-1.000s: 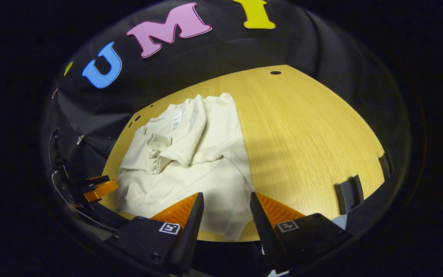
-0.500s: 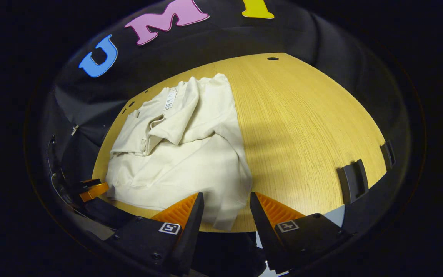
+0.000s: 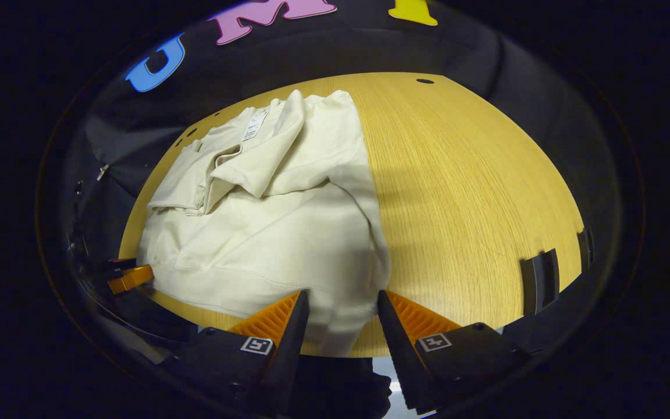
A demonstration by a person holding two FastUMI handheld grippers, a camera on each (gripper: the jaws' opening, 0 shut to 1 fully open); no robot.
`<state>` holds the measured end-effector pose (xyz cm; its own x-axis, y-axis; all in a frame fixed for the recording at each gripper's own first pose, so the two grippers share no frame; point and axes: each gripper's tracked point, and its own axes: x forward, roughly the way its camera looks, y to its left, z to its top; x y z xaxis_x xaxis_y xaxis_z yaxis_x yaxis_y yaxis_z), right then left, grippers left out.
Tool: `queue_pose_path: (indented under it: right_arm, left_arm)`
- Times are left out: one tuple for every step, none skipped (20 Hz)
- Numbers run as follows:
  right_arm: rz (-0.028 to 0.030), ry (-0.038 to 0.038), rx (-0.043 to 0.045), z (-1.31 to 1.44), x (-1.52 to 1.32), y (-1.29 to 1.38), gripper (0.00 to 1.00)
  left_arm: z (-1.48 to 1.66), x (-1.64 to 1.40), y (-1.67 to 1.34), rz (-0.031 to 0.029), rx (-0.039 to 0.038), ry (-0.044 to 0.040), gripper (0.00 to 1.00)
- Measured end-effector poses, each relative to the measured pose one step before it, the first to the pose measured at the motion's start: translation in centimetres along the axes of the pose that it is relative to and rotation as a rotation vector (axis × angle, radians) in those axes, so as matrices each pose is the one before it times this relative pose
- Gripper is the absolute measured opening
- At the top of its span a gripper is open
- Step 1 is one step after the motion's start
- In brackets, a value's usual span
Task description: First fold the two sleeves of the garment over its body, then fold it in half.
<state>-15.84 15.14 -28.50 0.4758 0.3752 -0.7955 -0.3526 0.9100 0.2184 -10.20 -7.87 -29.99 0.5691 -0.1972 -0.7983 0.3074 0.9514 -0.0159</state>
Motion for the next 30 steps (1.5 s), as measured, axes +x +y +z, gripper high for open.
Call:
queue_pose_path:
  right_arm:
    - [-0.01964, 0.02047, -0.05018, -0.214, 0.176, 0.012, 0.75]
    - [-0.01765, 0.01538, -0.06023, -0.066, 0.122, 0.219, 0.75]
    - [-0.00088, -0.00265, -0.04012, 0.258, 0.211, 0.46, 0.75]
    - [0.00117, -0.02006, 0.00487, 0.321, 0.056, 0.526, 0.75]
    - [-0.00443, -0.04461, 0.02159, 0.666, 0.249, 0.304, 0.76]
    - [-0.01295, -0.03209, 0.02929, 0.349, 0.189, 0.045, 0.76]
    - [0.00308, -0.00534, 0.01394, -0.406, -0.093, 0.242, 0.76]
    - [0.02281, -0.00074, 0.00095, -0.046, 0.034, 0.657, 0.63]
    - [0.02359, 0.00242, -0.00589, -0.166, 0.018, 0.666, 0.39]
    - [0.01603, -0.01142, -0.00677, 0.256, 0.177, 0.246, 0.28]
    - [0.0248, 0.00566, 0.0108, -0.12, -0.307, 0.191, 0.13]
    - [0.01913, 0.00948, 0.03919, 0.105, 0.152, 0.125, 0.1]
    - [0.00614, 0.00516, 0.04218, -0.146, -0.475, -0.331, 0.07]
    - [0.00055, -0.0054, 0.02445, 0.39, -0.227, -0.552, 0.06]
    - [0.00564, -0.01534, 0.01104, 0.537, -0.623, -0.17, 0.05]
    - [0.0066, -0.01533, 0.00762, 0.542, -0.717, 0.062, 0.06]
    - [0.01678, -0.02122, 0.00643, 0.834, -0.694, 0.489, 0.06]
    - [0.01244, -0.02382, 0.00143, 0.867, -0.637, 0.415, 0.06]
    - [0.01412, -0.0195, 0.00417, 0.948, -0.588, 0.291, 0.06]
    - [0.00869, -0.01783, 0.01031, 0.783, -0.408, 0.306, 0.06]
    - [0.00981, -0.0122, 0.01774, 0.838, -0.291, 0.261, 0.06]
    - [0.01039, -0.01439, 0.02238, 0.636, -0.309, 0.329, 0.06]
    - [0.01347, -0.01265, 0.01883, 0.866, -0.221, 0.397, 0.05]
    - [0.00905, -0.01653, 0.01293, 0.845, -0.085, 0.18, 0.06]
    - [0.00862, -0.01469, 0.01256, 0.905, 0.085, 0.29, 0.05]
    - [0.0097, -0.01461, 0.01044, 0.894, -0.053, 0.282, 0.05]
    - [0.00802, -0.0172, 0.00928, 1.072, 0.123, 0.248, 0.05]
    - [0.00669, -0.01729, 0.00789, 0.941, 0.16, 0.273, 0.05]
    - [0.00615, -0.01571, 0.00525, 1.009, 0.18, 0.243, 0.05]
    - [0.00261, -0.01638, -0.00077, 0.888, 0.193, 0.097, 0.05]
  left_arm:
    - [0.403, 0.122, 0.064, 0.00406, -0.01702, -0.00762, 0.98]
    - [0.068, 0.057, 0.029, 0.01064, -0.00962, -0.02327, 0.98]
    - [0.197, 0.233, -0.335, 0.00324, -0.00055, -0.0191, 0.99]
    - [-0.049, -0.115, -0.262, -0.00031, 0.01824, -0.02495, 0.98]
    - [-0.118, 0.048, -0.383, -0.01201, 0.01859, -0.01034, 0.96]
    - [0.007, 0.192, -0.822, -0.02804, 0.01913, -0.01052, 0.87]
    - [0.142, 0.087, -0.75, -0.02576, 0.0281, -0.00538, 0.79]
    - [0.12, 0.118, -0.476, -0.01809, 0.01646, -0.00348, 0.48]
    - [0.061, 0.028, -0.147, 0.00236, 0.00059, 0.00164, 0.35]
    - [0.018, 0.036, 0.072, 0.00685, -0.01144, -0.00289, 0.22]
    - [0.156, -0.013, 0.135, -0.00414, -0.0207, 0.00288, 0.18]
    - [0.249, -0.066, -0.001, -0.01059, -0.03735, -0.00139, 0.11]
    - [0.164, -0.172, 0.143, -0.00793, -0.0368, 0.00938, 0.08]
    - [0.045, -0.178, 0.574, 0.00936, -0.02033, 0.00696, 0.07]
    - [0.261, -0.403, 0.181, -0.00244, -0.00817, -0.00833, 0.07]
    - [0.599, -0.632, -0.138, -0.00611, 0.0071, -0.02077, 0.06]
    - [0.295, -0.549, -0.017, -0.00222, 0.01124, -0.00955, 0.07]
    - [0.555, -0.452, -0.028, -0.00121, 0.00564, -0.00809, 0.07]
    - [0.526, -0.458, 0.044, 0.0012, -0.00479, -0.00932, 0.06]
    - [0.572, -0.524, 0.118, 0.00148, -0.01556, -0.00573, 0.06]
    - [0.548, -0.221, 0.024, 0.00077, -0.01975, -0.0042, 0.06]
    - [0.646, -0.216, 0.105, 0.00153, -0.01464, -0.00711, 0.06]
    - [0.737, -0.142, -0.114, -0.00085, -0.00838, -0.00835, 0.06]
    - [0.758, -0.163, -0.016, -0.00106, 0.00193, -0.01291, 0.06]
    - [0.843, -0.118, 0.047, 0.00069, 0.00656, -0.01281, 0.06]
    - [0.987, -0.038, 0.004, 0.00254, 0.00372, -0.0131, 0.06]
    - [1.111, 0.124, -0.053, -0.00034, -0.00443, -0.01752, 0.06]
    - [1.118, 0.046, 0.104, 0.00472, -0.00586, -0.01947, 0.06]
    - [1.012, 0.145, -0.008, 0.0016, -0.00939, -0.02146, 0.06]
    - [1.101, 0.145, -0.085, -0.0037, -0.00793, -0.01854, 0.06]
